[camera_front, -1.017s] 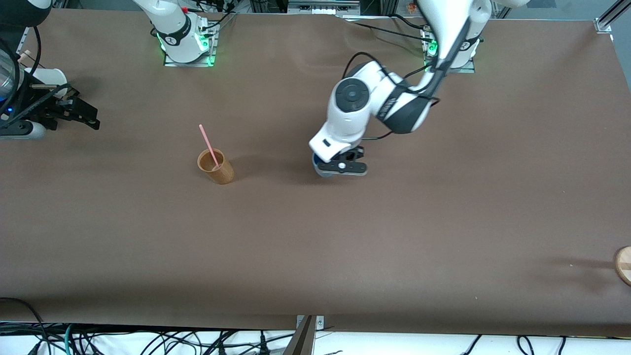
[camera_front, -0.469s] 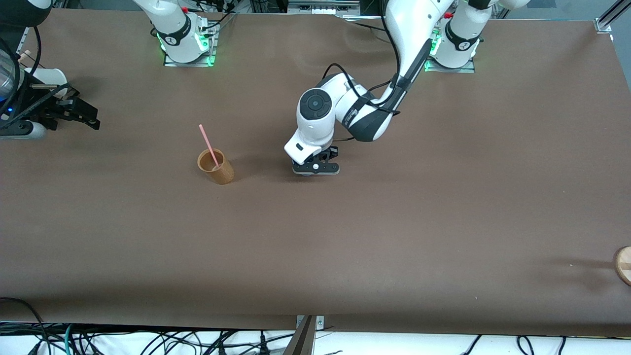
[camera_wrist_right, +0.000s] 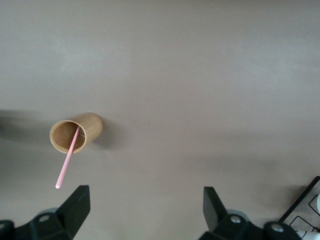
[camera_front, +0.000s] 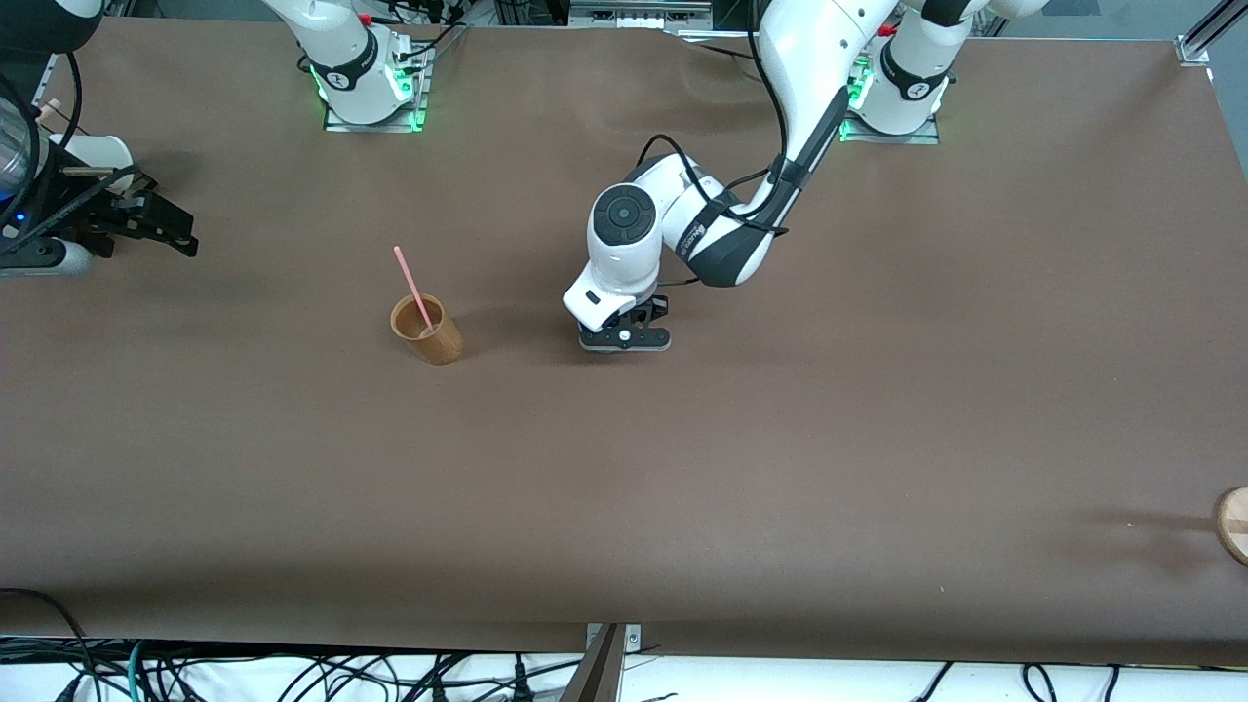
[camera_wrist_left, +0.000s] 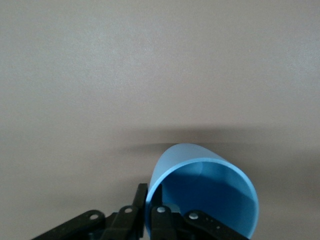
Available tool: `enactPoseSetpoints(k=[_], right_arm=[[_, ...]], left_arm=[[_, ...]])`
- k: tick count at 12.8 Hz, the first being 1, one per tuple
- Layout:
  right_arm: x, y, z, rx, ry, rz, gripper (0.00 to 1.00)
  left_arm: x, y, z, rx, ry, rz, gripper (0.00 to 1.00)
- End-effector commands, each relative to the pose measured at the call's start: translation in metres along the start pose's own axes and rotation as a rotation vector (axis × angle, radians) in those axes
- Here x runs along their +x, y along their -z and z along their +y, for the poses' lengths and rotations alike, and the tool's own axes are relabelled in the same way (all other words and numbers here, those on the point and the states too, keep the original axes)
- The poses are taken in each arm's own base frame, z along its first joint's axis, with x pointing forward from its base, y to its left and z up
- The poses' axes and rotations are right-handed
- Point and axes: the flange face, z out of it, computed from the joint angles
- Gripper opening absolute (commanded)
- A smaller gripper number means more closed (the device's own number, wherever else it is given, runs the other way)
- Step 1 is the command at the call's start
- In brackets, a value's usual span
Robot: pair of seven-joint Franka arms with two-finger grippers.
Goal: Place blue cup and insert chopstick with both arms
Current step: 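Carry the blue cup with the left gripper toward the wooden cup, then set down the blue cup while the right gripper reaches the chopstick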
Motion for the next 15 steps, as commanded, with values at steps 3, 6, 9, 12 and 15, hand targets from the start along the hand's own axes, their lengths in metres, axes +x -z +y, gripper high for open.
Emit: enactPoseSetpoints(k=[3, 6, 9, 12, 15], right_arm=[[-0.003, -0.002, -0.007, 0.006, 0.012, -0.017, 1.00], [-0.005, -0.022, -0.012, 0.008, 0.009, -0.116, 1.00], [0.001, -0.041, -0.055, 0.004, 0.088, -0.157, 1.00], [0.014, -0.085, -0.108, 0.019, 0.110, -0.195, 1.00], [0.015, -0.147, -0.148, 0.017, 0.100, -0.202, 1.00]], left_arm=[[0.012, 0.022, 0.000, -0.013, 0.015, 0.038, 1.00], [0.016, 0.071, -0.003, -0.048, 0.017, 0.083, 1.00], [0.023, 0.132, -0.020, -0.078, 0.040, 0.123, 1.00], [0.048, 0.203, -0.073, -0.098, 0.106, 0.156, 1.00], [0.057, 0.258, -0.125, -0.081, 0.095, 0.143, 1.00]])
